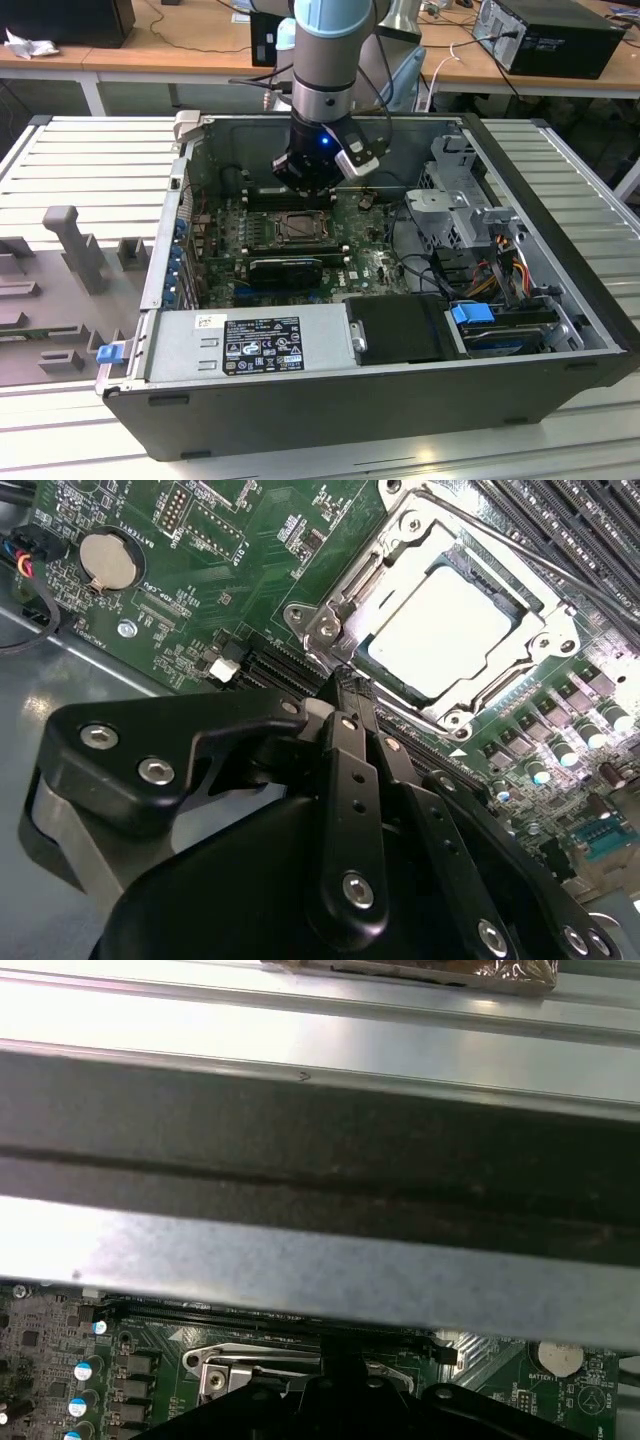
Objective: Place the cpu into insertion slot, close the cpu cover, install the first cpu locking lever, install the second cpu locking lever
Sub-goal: 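Install the second cpu locking lever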
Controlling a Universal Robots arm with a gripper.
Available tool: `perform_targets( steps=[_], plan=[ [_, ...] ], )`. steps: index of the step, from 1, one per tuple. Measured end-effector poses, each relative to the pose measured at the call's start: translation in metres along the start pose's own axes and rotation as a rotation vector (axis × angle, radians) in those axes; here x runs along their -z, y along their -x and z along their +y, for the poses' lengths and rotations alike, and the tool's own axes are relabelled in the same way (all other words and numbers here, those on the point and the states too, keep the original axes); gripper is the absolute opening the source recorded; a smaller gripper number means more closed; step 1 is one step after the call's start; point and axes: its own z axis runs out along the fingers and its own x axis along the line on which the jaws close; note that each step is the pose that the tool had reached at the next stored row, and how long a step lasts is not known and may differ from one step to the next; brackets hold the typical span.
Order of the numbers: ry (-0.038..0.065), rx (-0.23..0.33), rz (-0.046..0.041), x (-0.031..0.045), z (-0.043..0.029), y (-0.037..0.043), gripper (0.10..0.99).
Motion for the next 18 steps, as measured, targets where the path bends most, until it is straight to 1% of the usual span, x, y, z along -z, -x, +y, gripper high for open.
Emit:
perform_targets(
  steps=[5,18],
  plan=[
    [0.000,0.000,0.0002,0.0009,-0.0023,-0.0002,0.106],
    [0.000,0.000,0.0000,0.0026,-0.0023,-0.0001,0.106]
  ],
)
